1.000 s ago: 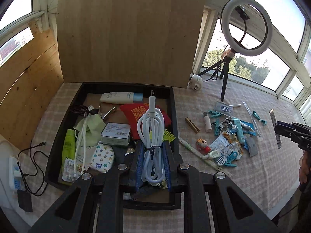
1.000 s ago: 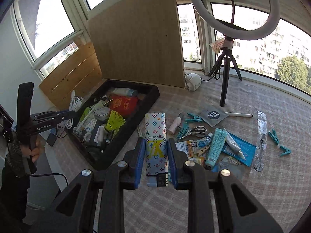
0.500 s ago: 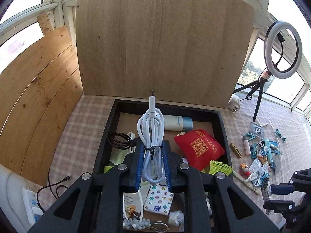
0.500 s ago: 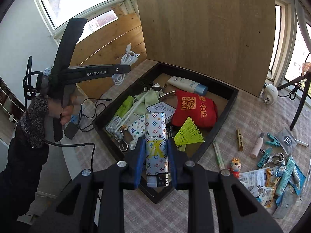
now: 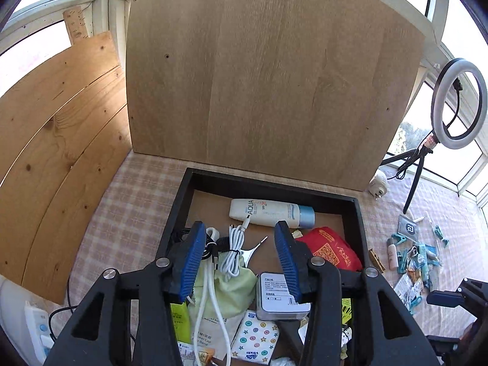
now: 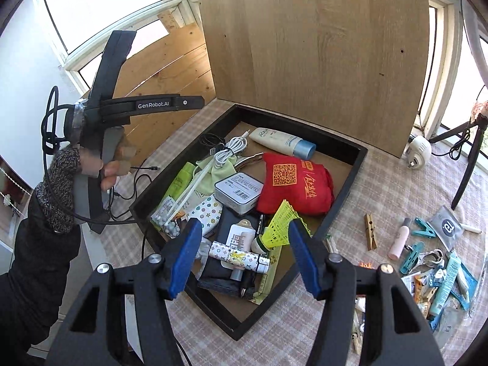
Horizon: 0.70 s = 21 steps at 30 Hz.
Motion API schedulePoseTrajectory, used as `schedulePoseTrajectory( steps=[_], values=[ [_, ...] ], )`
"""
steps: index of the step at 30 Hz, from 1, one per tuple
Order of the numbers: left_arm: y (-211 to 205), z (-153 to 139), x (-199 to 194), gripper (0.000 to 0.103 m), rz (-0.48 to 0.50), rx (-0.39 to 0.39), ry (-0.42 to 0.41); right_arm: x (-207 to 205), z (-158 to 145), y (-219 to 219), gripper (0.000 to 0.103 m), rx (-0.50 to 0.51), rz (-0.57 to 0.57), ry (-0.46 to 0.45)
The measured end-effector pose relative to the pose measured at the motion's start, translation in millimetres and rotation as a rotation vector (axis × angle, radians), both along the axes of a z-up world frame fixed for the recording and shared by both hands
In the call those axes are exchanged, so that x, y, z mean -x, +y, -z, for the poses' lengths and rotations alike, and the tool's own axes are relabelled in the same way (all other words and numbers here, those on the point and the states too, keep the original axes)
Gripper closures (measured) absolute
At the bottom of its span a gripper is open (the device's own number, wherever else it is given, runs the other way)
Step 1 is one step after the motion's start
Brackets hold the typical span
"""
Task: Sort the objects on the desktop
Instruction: 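Carry white cable and patterned lighter into the black tray and release both, then move both grippers back over the pile of items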
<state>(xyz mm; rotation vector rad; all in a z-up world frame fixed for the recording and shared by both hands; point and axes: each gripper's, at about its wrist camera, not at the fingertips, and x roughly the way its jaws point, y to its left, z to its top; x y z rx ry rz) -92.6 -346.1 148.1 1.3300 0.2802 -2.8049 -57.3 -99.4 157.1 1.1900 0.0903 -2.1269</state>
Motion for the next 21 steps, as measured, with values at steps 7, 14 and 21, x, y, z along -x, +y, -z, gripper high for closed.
schedulePoseTrajectory(
  steps=[7, 14, 21],
  values=[
    [32, -4, -29, 0.059, 0.067, -0.030, 0.020, -6, 4, 47, 0.045, 0.003, 0.085, 0.002],
    [76, -11, -52, 0.059, 0.146, -0.019, 0.011, -15, 8, 126, 0.045, 0.020, 0.232, -0.005],
    [136, -18, -59, 0.059, 0.266, -0.024, -0.004, -23, 21, 233, 0.045, 0.020, 0.433, -0.040]
  ],
)
